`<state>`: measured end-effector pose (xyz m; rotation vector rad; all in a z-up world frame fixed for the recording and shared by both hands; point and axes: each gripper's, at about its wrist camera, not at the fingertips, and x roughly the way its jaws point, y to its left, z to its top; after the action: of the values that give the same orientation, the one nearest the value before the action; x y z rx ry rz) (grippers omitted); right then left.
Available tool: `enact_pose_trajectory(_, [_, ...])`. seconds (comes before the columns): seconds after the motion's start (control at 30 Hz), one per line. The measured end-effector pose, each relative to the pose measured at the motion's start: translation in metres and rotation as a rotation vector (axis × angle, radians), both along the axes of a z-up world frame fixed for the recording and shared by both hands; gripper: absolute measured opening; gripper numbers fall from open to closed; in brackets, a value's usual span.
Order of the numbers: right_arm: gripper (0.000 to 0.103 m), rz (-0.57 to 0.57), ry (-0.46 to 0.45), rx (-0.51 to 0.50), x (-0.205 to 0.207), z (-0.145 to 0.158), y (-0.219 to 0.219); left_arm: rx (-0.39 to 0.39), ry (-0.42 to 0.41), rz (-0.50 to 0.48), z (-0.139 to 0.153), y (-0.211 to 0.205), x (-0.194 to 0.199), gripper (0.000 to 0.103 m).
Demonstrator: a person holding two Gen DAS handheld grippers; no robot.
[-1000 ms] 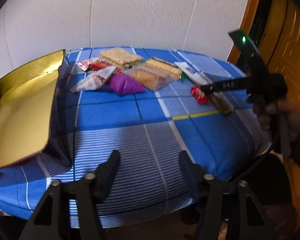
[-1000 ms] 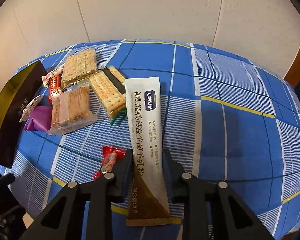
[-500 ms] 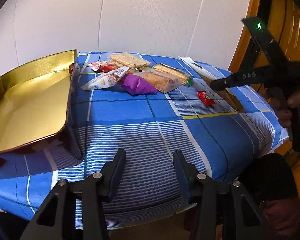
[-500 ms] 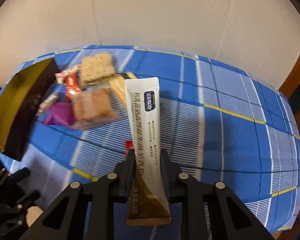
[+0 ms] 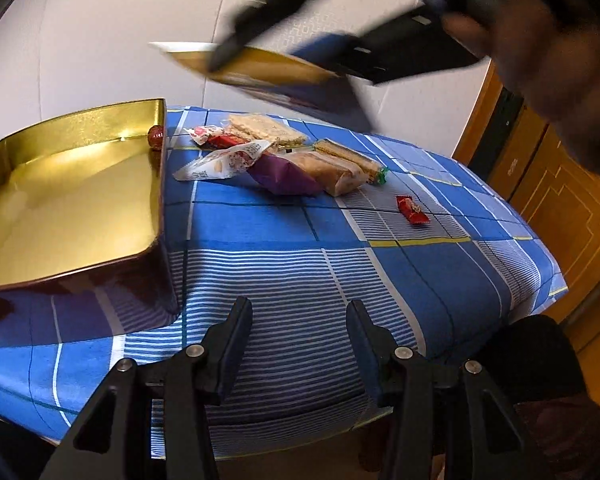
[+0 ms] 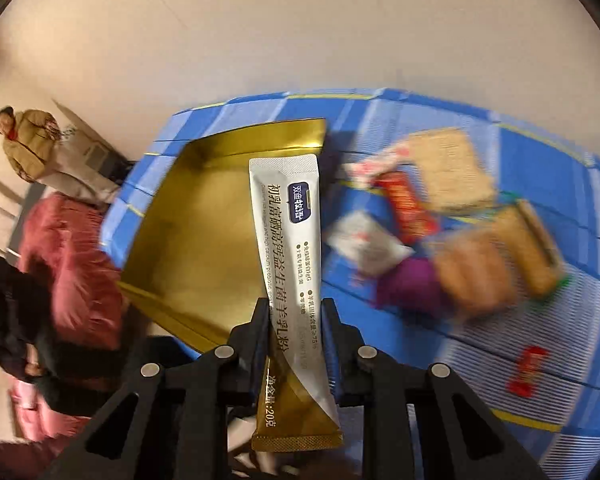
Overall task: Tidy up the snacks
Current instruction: 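Carry the stick pack with the right gripper into the gold tray and release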
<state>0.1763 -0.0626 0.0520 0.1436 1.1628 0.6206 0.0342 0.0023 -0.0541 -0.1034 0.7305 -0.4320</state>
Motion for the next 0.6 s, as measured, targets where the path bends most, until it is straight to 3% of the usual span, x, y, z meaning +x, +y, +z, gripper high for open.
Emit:
enact_pose_trajectory(0.23, [0.025,-0.028,0.114,0.082,0.025,-0.017,0.047,-0.022,0.004,0.004,0.000,0.005,-0.001,0.050])
enact_pose_trajectory(0.43, [0.034,-0.071,0.090,0.026,0.035,-0.026,0.070,-0.044,0.010,0.011,0.000,0.011,0.000,0.050])
enact_pose_trajectory(0.6, [0.035,-0.087,0.033,0.032,0.033,-0.022,0.067,-0.031,0.003,0.009,0.000,0.008,0.000,0.050])
